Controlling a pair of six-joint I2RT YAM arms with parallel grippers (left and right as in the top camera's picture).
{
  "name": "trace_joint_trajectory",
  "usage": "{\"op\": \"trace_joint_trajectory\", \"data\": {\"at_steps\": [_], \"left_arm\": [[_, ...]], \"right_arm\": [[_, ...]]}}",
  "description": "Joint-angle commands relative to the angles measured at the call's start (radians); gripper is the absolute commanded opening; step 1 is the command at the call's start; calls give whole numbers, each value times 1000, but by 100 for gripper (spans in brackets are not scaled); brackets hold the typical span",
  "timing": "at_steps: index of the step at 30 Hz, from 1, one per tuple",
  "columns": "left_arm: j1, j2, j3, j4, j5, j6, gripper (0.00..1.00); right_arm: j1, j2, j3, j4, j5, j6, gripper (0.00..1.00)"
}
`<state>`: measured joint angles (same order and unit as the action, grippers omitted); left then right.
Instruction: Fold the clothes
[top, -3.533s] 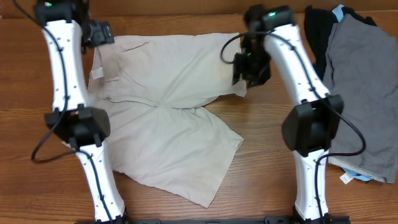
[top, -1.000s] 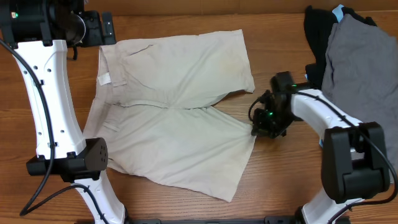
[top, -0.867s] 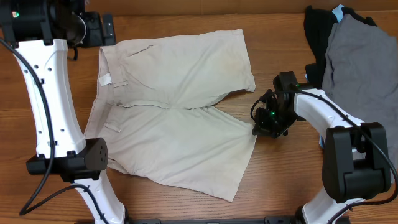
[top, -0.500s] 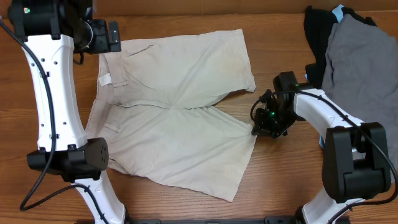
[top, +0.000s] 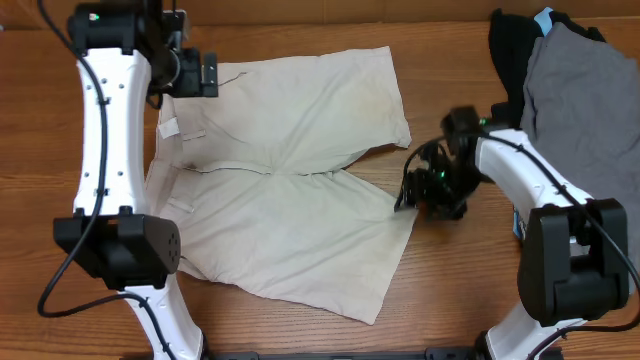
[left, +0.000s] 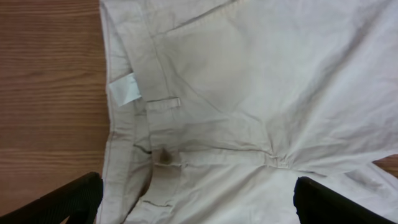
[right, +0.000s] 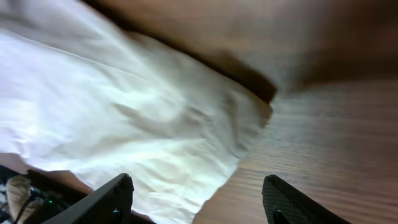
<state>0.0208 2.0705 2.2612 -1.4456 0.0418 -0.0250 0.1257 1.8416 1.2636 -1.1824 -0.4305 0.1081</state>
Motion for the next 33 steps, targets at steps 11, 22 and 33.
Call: {"op": "trace_joint_trajectory", "data": {"at_steps": [11, 22, 33], "left_arm": [[37, 200, -122, -97, 21, 57, 100], [90, 307, -147, -150, 129, 108, 100], [123, 314, -223, -109, 111, 88, 99]], "right_arm": [[-3, -20, 120, -75, 10, -31, 85], [-3, -20, 120, -82, 11, -31, 92], [-3, -20, 119, -76, 25, -31, 95]]}}
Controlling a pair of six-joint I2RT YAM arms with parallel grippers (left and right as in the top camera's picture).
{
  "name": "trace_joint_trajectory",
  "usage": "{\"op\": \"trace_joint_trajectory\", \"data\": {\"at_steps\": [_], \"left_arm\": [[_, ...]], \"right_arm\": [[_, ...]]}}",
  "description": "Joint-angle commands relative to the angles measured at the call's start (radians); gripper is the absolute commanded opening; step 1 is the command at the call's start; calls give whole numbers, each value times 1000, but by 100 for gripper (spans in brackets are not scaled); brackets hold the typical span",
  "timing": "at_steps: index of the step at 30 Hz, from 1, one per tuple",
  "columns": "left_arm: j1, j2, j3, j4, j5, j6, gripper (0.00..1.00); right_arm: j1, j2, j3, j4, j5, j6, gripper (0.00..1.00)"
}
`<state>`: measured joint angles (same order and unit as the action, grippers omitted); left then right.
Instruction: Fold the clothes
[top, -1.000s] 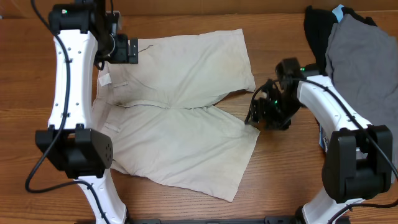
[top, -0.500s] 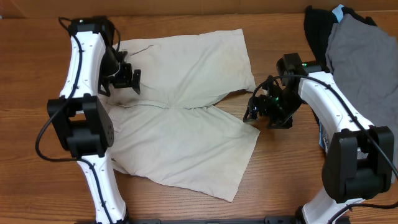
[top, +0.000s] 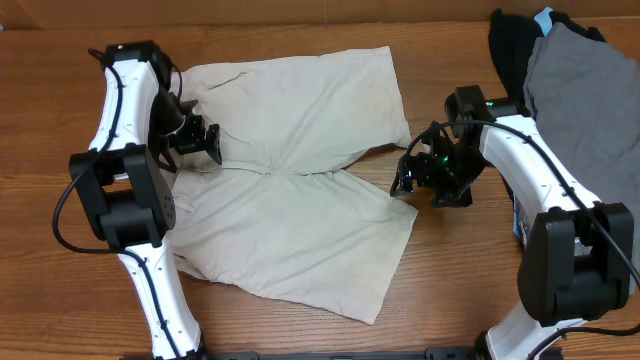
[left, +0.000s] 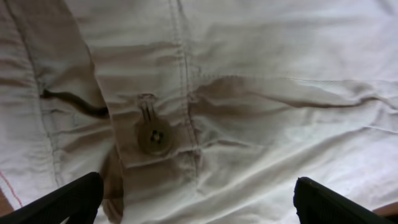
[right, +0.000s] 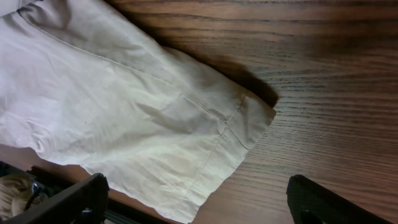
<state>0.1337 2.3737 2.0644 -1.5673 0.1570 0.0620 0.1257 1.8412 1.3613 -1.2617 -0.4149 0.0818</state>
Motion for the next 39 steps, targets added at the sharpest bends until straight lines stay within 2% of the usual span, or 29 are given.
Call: {"op": "trace_joint_trajectory", "data": {"at_steps": [1, 3, 5, 7, 10, 11, 18, 28, 32, 37, 39], "left_arm": [[16, 11, -32, 20, 5, 0, 98], [23, 11, -40, 30, 21, 1, 94], [24, 11, -48, 48, 20, 2, 84], [24, 11, -49, 69, 20, 2, 58], [18, 11, -48, 99, 20, -18, 11], [18, 11, -48, 104, 20, -18, 4], [47, -20, 18, 36, 3, -30, 4], [90, -123, 66, -30, -219, -145, 5], [90, -122, 23, -7, -284, -162, 4], [109, -121, -114, 93, -460, -285, 4], [124, -121, -172, 138, -484, -311, 4]], "right_arm": [[-3, -20, 22, 3, 13, -4, 96], [-3, -20, 22, 7, 18, -4, 96], [-3, -20, 22, 7, 18, -4, 96], [-3, -20, 22, 6, 18, -4, 96], [-3, -20, 22, 6, 18, -4, 97], [-3, -20, 22, 6, 18, -4, 97], [-3, -20, 22, 11, 18, -3, 97], [-3, -20, 22, 15, 18, -3, 97], [-3, -20, 22, 19, 18, -3, 97], [-3, -20, 22, 18, 18, -3, 97], [-3, -20, 22, 19, 18, -3, 97]]}}
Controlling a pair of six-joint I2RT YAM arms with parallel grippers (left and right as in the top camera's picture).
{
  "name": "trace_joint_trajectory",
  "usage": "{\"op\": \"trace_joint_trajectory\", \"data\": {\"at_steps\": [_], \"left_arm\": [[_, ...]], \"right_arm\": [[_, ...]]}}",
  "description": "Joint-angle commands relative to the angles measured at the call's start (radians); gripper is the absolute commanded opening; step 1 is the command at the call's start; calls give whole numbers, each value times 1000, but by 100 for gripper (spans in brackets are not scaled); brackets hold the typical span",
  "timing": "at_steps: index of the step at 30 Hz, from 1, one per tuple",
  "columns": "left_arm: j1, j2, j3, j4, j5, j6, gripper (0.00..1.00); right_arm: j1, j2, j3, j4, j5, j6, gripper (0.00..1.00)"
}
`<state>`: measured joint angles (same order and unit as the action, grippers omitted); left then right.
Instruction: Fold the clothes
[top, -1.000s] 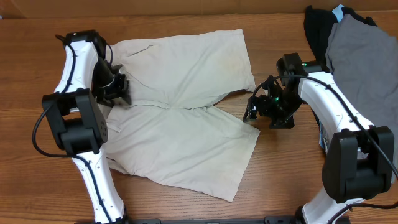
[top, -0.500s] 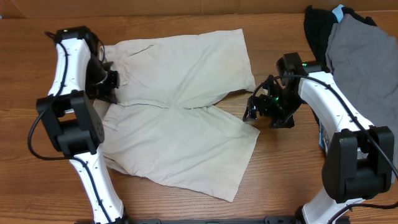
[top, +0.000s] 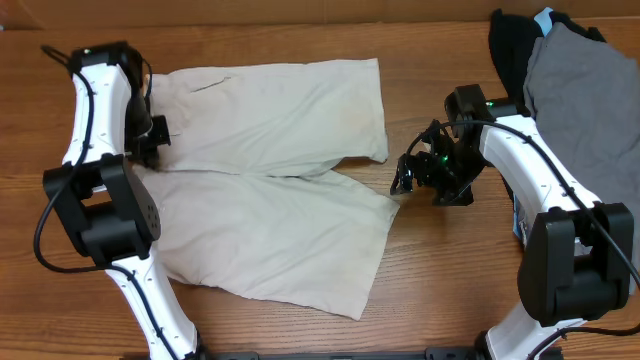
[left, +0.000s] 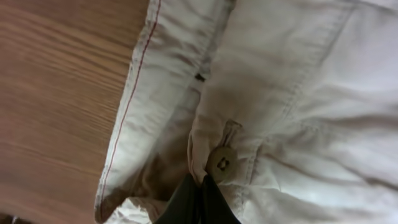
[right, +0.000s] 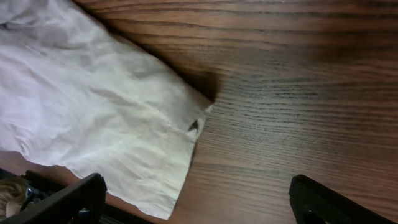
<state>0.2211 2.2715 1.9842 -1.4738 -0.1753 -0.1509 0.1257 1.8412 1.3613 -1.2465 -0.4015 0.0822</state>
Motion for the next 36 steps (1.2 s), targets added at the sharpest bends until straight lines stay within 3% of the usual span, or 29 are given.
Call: {"op": "trace_joint_trajectory", "data": {"at_steps": [1, 3, 4, 5, 6, 8, 9, 13, 21, 22, 23, 24, 25, 26, 27, 28, 36], "left_arm": [[43, -19, -121, 69, -153, -99, 4], [61, -19, -177, 119, -151, -100, 4], [70, -19, -200, 142, -142, -101, 17], [77, -18, -214, 154, -127, -101, 50], [84, -19, -221, 159, -110, -100, 77], [91, -20, -217, 156, -82, -100, 97], [93, -22, -207, 147, -63, -100, 100], [92, -24, -98, 70, 9, -96, 100], [58, -59, 322, -117, 133, -55, 100], [52, -68, 368, -125, 148, -51, 100], [46, -79, 418, -131, 166, -49, 100], [41, -91, 462, -134, 185, -45, 100], [36, -100, 495, -133, 201, -39, 100], [30, -111, 528, -132, 219, -35, 100], [24, -122, 555, -130, 229, -36, 100], [13, -138, 585, -124, 237, -36, 100], [-35, -151, 594, -114, 243, -5, 100]], "right_arm": [[-3, -20, 22, 3, 4, -4, 97], [-3, -20, 22, 4, 4, -4, 97], [-3, -20, 22, 5, 5, -4, 97], [-3, -20, 22, 7, 5, -4, 97], [-3, -20, 22, 11, 5, -4, 97], [-3, -20, 22, 19, 5, -4, 98], [-3, -20, 22, 22, 4, -3, 100], [-3, -20, 32, 31, 4, 0, 100], [50, -18, 66, 163, -2, 24, 97], [62, -17, 65, 192, 0, 33, 93], [79, -16, 65, 230, 2, 41, 82], [96, -14, 65, 270, 11, 53, 64], [113, -12, 65, 305, 18, 54, 39], [133, -9, 65, 344, 36, 71, 23], [156, -1, 65, 386, 58, 90, 14], [195, 16, 65, 448, 95, 105, 10], [286, 157, 65, 608, 194, 185, 4]]}}
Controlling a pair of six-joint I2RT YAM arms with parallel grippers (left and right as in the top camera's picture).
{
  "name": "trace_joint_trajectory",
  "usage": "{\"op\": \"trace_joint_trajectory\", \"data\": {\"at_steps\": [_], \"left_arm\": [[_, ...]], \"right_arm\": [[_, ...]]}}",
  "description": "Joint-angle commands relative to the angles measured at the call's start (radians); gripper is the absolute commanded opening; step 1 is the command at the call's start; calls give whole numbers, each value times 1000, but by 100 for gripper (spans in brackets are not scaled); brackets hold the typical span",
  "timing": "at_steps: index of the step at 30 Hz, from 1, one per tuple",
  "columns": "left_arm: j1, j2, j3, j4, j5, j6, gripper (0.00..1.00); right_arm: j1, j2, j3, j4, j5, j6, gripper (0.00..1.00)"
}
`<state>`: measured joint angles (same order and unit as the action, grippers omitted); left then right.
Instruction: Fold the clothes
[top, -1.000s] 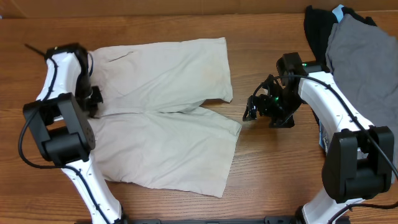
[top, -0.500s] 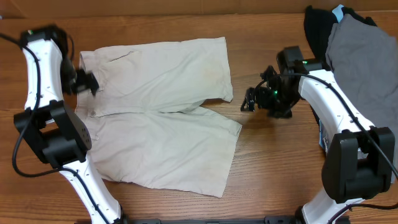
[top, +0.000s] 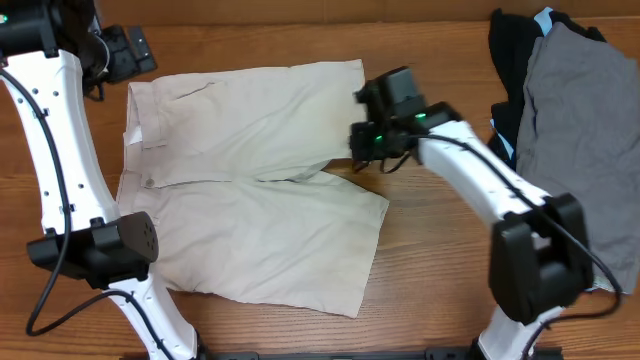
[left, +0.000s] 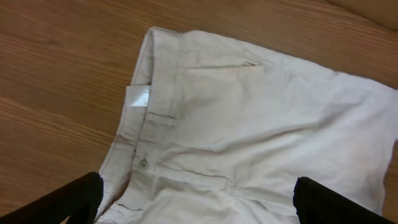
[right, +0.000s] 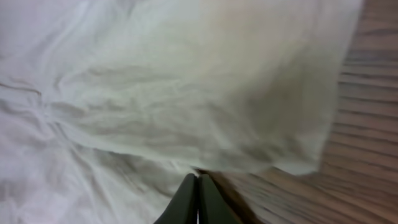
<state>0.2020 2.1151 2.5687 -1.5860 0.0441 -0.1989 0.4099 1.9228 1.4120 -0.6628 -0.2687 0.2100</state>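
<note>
Beige shorts (top: 250, 170) lie spread flat on the wooden table, waistband to the left and both legs pointing right. In the left wrist view the waistband with its white label (left: 138, 98) and button shows. My left gripper (top: 128, 50) hangs open above the table's far left corner, clear of the shorts, its fingers wide apart (left: 198, 210). My right gripper (top: 362, 140) is shut, its tips (right: 198, 185) at the lower hem edge of the far leg (right: 186, 93). Whether cloth is pinched cannot be told.
A pile of dark and grey clothes (top: 575, 100) lies at the right side of the table. Bare wood (top: 440, 250) shows between the shorts and that pile, and along the front edge.
My left gripper has let go of the waistband, opened and now sits higher at the far left. My right gripper was open on bare wood; now it is shut at the far leg's hem.
The shorts lay rumpled, with my left gripper open over the waistband and the right open by the near leg's hem. The left was then low at the button, then shut on the waistband with the shorts further left and flatter. Now it is free and the right has come over.
</note>
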Motion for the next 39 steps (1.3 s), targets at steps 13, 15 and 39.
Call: {"op": "trace_joint_trajectory", "data": {"at_steps": [13, 15, 39], "left_arm": [[-23, 5, 9, 9, -3, 47, 100], [-23, 5, 9, 11, -3, 46, 100], [-103, 5, 9, 87, 1, 46, 100]], "right_arm": [[-49, 189, 14, 78, 59, 166, 4], [-75, 189, 14, 63, 59, 181, 4], [-426, 189, 15, 82, 5, 70, 4]]}}
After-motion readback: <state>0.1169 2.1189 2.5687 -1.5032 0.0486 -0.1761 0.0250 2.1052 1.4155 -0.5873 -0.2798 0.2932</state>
